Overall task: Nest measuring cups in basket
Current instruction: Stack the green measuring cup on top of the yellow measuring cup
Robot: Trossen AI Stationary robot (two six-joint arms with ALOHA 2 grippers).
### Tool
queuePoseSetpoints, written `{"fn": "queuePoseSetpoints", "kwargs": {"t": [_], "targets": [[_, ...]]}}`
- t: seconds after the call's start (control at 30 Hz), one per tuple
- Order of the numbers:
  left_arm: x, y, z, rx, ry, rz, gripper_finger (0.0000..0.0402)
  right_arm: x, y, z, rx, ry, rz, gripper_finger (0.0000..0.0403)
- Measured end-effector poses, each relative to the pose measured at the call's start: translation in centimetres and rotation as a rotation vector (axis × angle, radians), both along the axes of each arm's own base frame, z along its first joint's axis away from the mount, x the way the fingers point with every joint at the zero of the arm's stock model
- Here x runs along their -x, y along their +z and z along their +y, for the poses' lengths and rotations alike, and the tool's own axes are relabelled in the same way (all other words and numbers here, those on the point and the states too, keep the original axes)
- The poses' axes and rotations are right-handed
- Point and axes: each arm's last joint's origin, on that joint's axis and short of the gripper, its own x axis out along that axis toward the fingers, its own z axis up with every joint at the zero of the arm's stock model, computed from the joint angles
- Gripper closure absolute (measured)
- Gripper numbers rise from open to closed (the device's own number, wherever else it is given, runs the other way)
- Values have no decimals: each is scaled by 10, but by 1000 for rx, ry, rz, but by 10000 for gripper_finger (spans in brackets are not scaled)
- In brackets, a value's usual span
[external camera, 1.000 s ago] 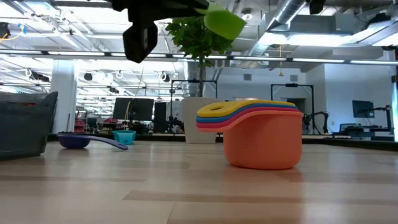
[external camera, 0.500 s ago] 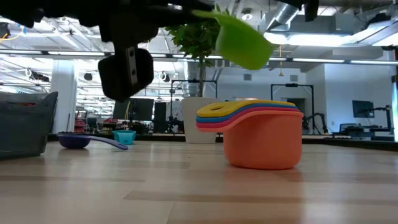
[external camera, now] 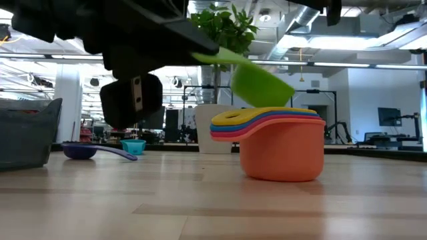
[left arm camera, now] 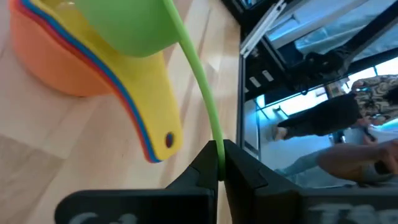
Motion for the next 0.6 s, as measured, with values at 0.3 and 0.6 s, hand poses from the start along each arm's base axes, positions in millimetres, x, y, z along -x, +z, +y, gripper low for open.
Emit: {"fn": "queuePoseSetpoints", "kwargs": {"t": [0.3,0.6], "targets": [[0,-3,2,-26,1,21,400,0,0,0,-4,0,-2,168],[0,-4,2,-40,5,28,363,0,0,0,-4,0,-2,168]]}}
